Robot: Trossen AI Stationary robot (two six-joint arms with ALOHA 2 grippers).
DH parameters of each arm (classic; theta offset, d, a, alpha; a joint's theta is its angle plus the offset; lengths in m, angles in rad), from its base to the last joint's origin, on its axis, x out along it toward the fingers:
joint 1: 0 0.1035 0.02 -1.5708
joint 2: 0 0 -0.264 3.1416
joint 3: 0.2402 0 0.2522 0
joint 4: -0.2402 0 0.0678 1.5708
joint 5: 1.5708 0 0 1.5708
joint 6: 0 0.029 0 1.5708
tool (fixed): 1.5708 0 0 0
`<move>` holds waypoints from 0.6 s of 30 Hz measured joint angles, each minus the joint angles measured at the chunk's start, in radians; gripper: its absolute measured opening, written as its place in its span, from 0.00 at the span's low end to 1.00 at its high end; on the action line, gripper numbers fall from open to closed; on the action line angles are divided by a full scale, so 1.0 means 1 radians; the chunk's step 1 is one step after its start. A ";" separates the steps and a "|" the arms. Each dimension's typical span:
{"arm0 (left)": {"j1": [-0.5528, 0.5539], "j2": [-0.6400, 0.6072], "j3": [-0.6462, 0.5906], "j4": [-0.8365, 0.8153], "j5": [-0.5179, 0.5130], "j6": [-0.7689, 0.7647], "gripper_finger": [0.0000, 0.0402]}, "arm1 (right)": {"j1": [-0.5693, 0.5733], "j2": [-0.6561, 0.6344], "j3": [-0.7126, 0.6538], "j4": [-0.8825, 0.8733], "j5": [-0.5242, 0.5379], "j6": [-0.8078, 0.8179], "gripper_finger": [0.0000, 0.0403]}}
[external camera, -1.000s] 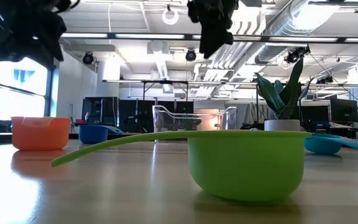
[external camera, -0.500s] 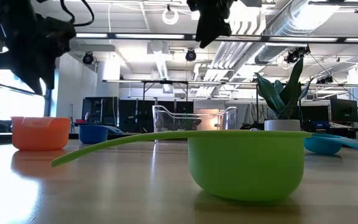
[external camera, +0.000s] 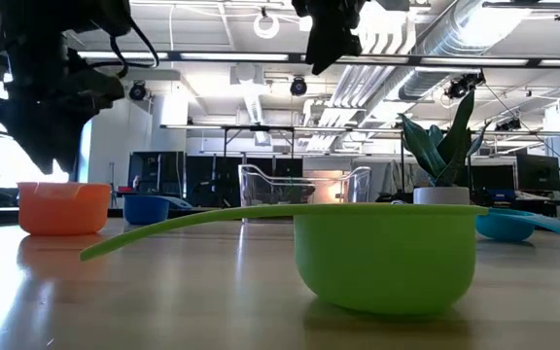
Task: Nest measuring cups in basket
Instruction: Move the orange measuring cup to the center of the table
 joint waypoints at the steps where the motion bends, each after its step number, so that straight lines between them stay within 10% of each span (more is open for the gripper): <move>1: 0.002 0.011 0.000 0.000 0.000 -0.001 0.33 | 0.000 0.000 0.000 0.000 0.000 0.000 0.38; 18: 0.088 0.162 -0.001 0.009 0.041 0.103 0.32 | 0.000 0.000 0.000 0.000 0.000 0.000 0.38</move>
